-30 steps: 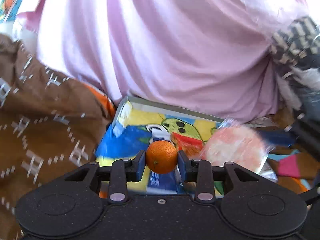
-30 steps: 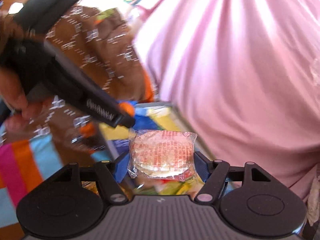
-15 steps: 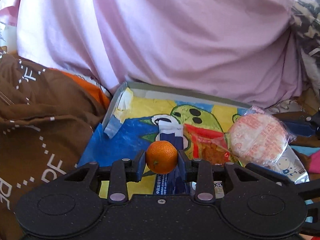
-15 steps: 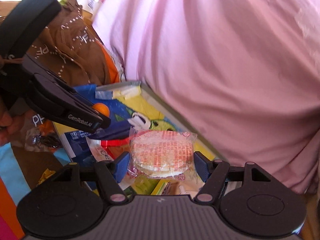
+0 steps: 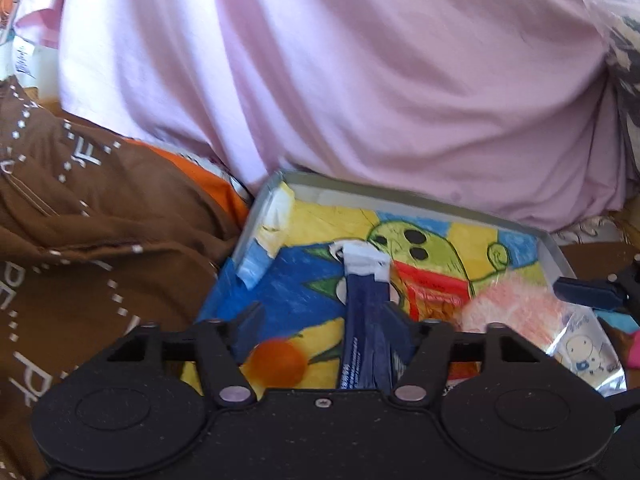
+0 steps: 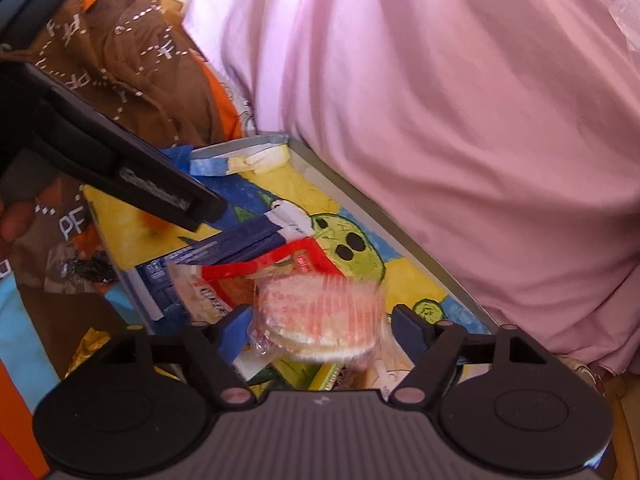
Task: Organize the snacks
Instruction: 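Carry the orange with left tool while right tool carries the cake over the tray, then open both tools to drop the orange and round cake into the tray, then withdraw both tools from the tray back over the remaining snacks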
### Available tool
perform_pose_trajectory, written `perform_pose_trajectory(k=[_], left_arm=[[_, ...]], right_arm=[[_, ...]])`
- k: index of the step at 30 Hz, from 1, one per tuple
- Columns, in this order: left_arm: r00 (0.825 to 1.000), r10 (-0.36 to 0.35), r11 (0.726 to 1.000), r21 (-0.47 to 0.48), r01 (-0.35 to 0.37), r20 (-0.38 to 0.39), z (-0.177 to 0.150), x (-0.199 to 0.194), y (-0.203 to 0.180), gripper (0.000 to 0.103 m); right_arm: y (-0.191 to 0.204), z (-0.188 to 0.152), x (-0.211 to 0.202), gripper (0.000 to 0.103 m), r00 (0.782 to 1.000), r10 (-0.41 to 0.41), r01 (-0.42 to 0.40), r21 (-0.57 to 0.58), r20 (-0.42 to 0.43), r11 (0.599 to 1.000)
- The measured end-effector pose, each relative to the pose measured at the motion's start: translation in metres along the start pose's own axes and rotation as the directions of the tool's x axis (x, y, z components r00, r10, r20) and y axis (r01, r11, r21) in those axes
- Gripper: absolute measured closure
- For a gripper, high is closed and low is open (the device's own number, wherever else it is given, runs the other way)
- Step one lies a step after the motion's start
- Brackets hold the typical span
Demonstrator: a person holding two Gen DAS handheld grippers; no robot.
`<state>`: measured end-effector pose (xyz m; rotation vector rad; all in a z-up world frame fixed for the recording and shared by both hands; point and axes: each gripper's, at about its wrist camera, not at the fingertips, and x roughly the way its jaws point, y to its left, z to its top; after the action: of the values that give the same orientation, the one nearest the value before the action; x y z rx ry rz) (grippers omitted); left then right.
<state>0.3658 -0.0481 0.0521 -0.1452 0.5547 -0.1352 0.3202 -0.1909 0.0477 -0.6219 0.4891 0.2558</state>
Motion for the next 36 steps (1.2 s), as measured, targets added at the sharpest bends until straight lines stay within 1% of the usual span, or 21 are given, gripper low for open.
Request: perform_pose_trajectory(k=[4, 8, 13, 14, 15, 18, 23, 26, 30, 36], left_arm=[[1.0, 0.016, 1.0, -0.011, -0.016, 0.02, 0.005, -0.011, 0.002, 0.023], [0.998, 0.024, 0.999, -0.027, -0.023, 0.053, 0.009, -0.028, 0.002, 0.012], [0.995, 0.024, 0.999, -0.04, -0.02, 0.102, 0.013, -0.052, 0.0, 0.011], [0.993, 0.024, 0.999, -0.041, -0.019, 0.113, 0.013, -0.057, -0.002, 0.01], [0.992, 0.023, 0.999, -0.04, -0.018, 0.127, 0.012, -0.063, -0.003, 0.007], [0.984, 0.027, 0.999, -0.03, -0.022, 0.174, 0.009, -0.084, -0.008, 0.004], [0.974, 0.039, 0.999, -0.001, -0.04, 0.222, -0.001, -0.116, -0.012, 0.002], [0.969, 0.046, 0.999, 0.001, -0.048, 0.241, -0.01, -0.135, -0.011, 0.001], [0.973, 0.059, 0.998, -0.012, -0.058, 0.225, -0.02, -0.153, -0.004, 0.001], [0.969, 0.085, 0.996, -0.009, -0.085, 0.233, -0.036, -0.178, 0.008, 0.001]], right_arm=[[-0.01, 0.001, -0.005, 0.012, 1.0, -0.004, 0.004, 0.052, 0.01, 0.999], [-0.021, 0.002, -0.018, 0.007, 0.999, -0.018, 0.013, 0.114, 0.04, 0.993], [-0.028, 0.002, -0.046, 0.001, 0.993, -0.051, 0.031, 0.189, 0.102, 0.981], [-0.028, 0.002, -0.054, 0.001, 0.991, -0.059, 0.033, 0.207, 0.122, 0.978], [-0.028, 0.001, -0.061, 0.001, 0.988, -0.07, 0.037, 0.22, 0.141, 0.975], [-0.025, -0.001, -0.084, 0.0, 0.973, -0.103, 0.051, 0.244, 0.208, 0.968], [-0.017, -0.008, -0.118, 0.0, 0.94, -0.144, 0.071, 0.238, 0.308, 0.969], [-0.012, -0.012, -0.134, 0.0, 0.931, -0.141, 0.059, 0.244, 0.338, 0.968], [-0.004, -0.016, -0.153, 0.0, 0.924, -0.136, 0.045, 0.25, 0.358, 0.967], [0.005, -0.025, -0.178, 0.0, 0.919, -0.136, 0.024, 0.293, 0.37, 0.956]])
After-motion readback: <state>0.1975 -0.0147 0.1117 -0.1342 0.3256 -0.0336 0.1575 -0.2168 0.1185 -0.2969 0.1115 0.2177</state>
